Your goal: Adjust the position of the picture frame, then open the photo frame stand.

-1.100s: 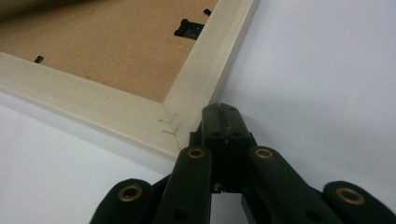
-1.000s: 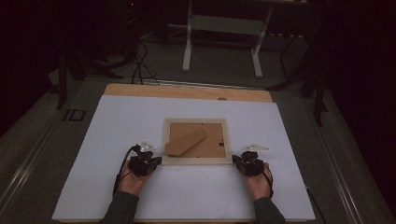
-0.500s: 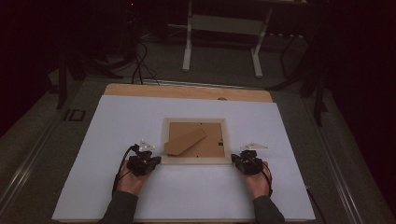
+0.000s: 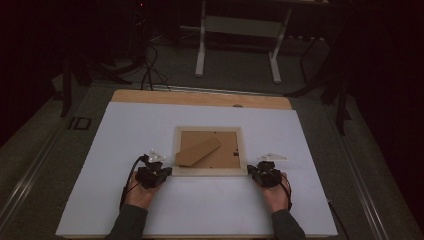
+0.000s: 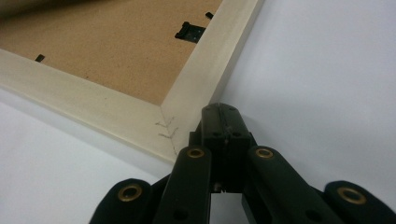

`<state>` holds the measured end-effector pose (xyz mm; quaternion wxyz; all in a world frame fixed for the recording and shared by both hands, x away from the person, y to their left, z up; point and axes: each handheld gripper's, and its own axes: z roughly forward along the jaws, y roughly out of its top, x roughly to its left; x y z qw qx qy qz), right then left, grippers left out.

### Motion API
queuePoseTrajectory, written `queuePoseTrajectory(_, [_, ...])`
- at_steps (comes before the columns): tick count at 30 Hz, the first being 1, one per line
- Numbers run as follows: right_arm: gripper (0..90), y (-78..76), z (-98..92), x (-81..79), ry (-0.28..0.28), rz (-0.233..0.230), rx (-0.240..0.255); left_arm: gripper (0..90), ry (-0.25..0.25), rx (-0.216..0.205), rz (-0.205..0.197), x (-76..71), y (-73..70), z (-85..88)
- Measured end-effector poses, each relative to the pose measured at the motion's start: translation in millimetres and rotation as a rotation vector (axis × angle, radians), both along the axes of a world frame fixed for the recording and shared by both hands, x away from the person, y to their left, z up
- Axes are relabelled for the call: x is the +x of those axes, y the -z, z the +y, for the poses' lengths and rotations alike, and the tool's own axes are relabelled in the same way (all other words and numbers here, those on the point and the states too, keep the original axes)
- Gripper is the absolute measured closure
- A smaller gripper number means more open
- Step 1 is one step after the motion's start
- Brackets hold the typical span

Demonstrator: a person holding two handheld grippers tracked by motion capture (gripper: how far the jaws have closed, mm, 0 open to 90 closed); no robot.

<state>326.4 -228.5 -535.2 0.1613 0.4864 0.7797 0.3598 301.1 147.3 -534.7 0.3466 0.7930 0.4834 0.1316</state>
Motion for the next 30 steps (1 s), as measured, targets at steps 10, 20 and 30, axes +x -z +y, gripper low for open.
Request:
queuePoseTrajectory(10, [87.0, -0.4, -1.2, 0.1, -0.019, -0.009, -0.017, 87.6, -0.006, 0.000, -0.006, 0.3, 0.0, 1.0])
queuePoseTrajectory(20, [81.3, -2.6, -2.7, -1.3, -0.010, -0.023, -0.015, 76.6, -0.021, -0.026, 0.001, 1.1, -0.8, 6.1])
queuePoseTrajectory(30, [77.4, -7.6, -4.5, 0.0, -0.022, -0.036, 0.001, 64.9, -0.039, -0.095, 0.007, -0.1, -5.5, 13.5])
